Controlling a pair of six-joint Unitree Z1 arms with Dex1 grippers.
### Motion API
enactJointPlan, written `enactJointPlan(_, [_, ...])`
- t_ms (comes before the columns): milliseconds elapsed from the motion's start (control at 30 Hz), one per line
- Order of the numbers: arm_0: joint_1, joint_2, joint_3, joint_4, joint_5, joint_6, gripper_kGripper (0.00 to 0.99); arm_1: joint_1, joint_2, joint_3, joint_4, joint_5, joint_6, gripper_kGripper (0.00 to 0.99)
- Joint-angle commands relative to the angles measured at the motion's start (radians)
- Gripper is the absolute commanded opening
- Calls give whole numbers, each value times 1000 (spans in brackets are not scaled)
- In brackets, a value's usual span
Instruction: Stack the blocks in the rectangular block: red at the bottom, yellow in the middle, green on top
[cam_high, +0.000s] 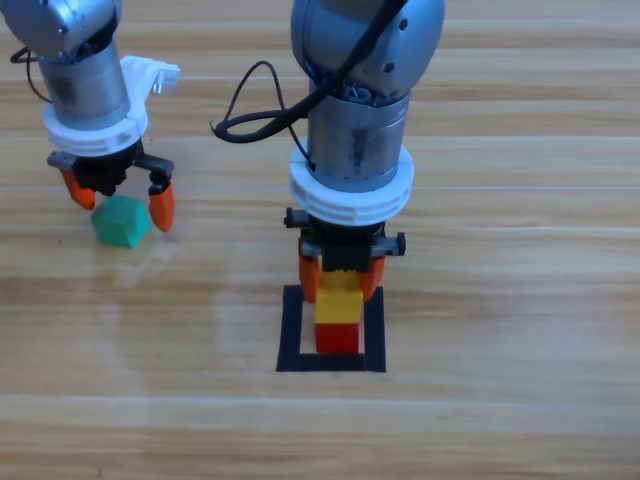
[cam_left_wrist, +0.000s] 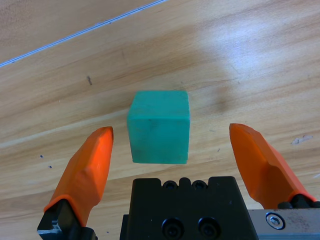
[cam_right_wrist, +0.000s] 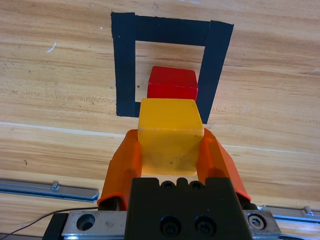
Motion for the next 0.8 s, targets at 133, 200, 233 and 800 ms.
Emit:
enactJointPlan(133, [31, 43, 37, -27, 9, -8, 990, 7, 87, 8, 11, -18, -14, 0])
enactJointPlan(200, [31, 40, 46, -31, 9, -8, 990, 5, 93, 8, 11, -18, -14, 0])
enactJointPlan(233, [31, 40, 46, -33, 9, -6, 990, 4, 95, 8, 11, -18, -14, 0])
enactJointPlan(800, [31, 30, 84, -59, 7, -6, 990, -7, 55, 20, 12, -48, -14, 990])
